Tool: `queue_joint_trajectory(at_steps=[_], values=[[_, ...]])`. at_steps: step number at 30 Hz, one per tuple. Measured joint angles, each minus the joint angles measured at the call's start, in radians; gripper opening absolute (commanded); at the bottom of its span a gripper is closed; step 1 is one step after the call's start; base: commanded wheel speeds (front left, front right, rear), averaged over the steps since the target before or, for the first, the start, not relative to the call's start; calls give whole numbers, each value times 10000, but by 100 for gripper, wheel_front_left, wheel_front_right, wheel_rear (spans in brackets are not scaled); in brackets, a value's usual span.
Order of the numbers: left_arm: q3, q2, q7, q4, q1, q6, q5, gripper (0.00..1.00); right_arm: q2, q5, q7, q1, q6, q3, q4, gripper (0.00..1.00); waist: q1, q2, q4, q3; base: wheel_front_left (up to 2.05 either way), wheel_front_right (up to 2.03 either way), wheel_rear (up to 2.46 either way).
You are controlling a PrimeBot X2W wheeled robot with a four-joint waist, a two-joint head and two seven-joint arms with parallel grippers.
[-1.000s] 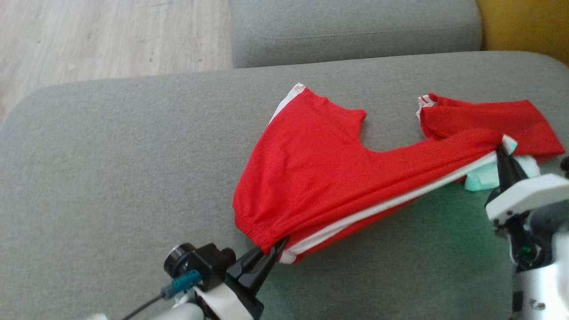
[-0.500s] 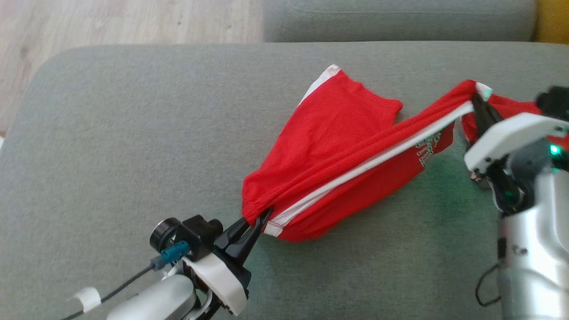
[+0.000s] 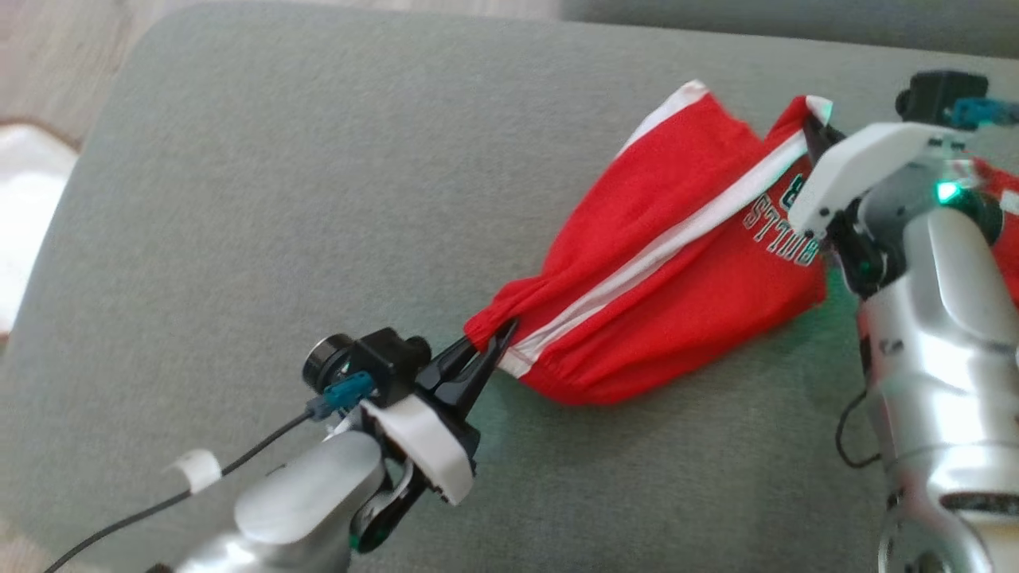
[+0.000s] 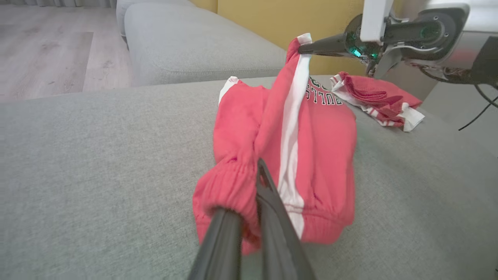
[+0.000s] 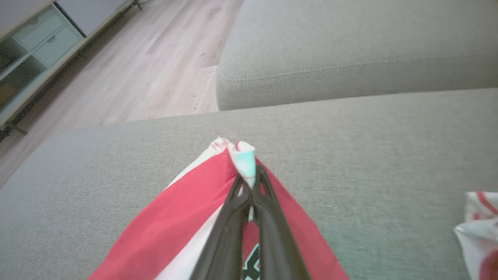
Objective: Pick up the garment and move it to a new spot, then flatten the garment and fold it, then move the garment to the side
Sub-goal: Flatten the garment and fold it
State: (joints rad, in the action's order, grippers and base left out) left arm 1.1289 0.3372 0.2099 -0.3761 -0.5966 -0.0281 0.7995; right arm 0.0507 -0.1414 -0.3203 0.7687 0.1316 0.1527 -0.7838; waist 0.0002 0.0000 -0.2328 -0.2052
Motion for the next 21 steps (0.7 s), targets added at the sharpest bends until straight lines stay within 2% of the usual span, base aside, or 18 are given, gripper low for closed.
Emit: queue_joint_trajectory(at_steps=[9, 19, 20, 21], values=[[58, -819, 209, -989, -470, -428, -257, 0, 100, 1227, 723, 1435, 0, 309, -1802, 0, -1, 0, -796, -584, 0, 0, 0], [29, -1448, 311, -1871, -966, -690, -357, 0, 140, 2729, 1177, 2327, 0, 1135, -2909, 0, -1, 0, -1370, -1083, 0, 0, 0], [15, -1503, 349, -1988, -1000, -690, -357, 0, 142, 2934, 1195, 2359, 0, 1200, -2945, 21, -1, 0, -1392, -1122, 0, 0, 0], [4, -1553, 383, -2077, -1017, -692, -372, 36, 146, 3035, 1227, 2401, 0, 1294, -3012, 100, -1, 0, -1407, -1153, 0, 0, 0]])
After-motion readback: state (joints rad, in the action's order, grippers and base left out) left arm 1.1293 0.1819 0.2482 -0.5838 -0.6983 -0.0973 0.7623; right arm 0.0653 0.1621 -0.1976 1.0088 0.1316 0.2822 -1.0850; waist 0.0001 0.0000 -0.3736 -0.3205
